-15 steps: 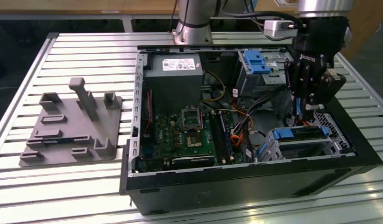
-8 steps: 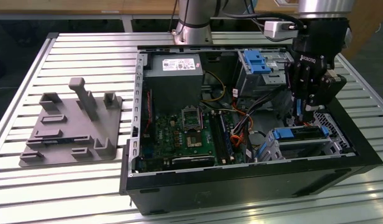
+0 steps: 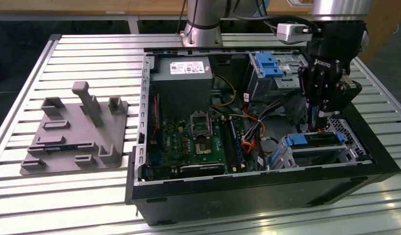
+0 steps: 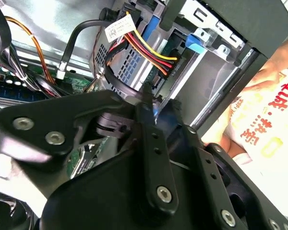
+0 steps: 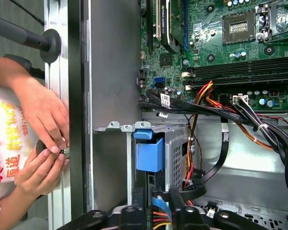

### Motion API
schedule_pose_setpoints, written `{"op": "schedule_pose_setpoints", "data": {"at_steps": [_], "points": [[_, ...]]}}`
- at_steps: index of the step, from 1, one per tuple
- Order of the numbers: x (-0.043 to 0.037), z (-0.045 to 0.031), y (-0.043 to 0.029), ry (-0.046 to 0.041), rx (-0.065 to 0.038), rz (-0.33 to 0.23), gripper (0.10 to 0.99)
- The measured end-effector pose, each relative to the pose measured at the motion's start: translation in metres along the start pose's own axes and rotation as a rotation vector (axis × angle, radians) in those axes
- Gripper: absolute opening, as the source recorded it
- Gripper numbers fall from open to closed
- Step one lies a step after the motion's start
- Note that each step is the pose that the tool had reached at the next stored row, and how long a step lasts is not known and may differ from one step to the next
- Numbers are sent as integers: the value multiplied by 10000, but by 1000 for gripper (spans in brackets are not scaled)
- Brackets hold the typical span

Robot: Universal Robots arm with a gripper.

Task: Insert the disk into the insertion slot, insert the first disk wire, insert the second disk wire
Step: 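Insert the second disk wire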

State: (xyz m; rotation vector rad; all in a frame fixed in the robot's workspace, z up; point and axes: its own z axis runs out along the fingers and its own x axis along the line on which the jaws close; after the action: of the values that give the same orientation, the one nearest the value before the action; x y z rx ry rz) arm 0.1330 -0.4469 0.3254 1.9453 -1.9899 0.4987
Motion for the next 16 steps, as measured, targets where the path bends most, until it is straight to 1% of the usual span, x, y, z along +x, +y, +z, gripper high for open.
{"op": "schedule_pose_setpoints", "data": {"at_steps": [1,2,10,12,16], "points": [[1,2,0,-16,-2,2,345],[3,3,0,-34,-4,5,271],[9,12,0,-216,-15,21,259],[10,12,0,-258,-17,23,145],[10,12,0,-340,-20,26,145]]}}
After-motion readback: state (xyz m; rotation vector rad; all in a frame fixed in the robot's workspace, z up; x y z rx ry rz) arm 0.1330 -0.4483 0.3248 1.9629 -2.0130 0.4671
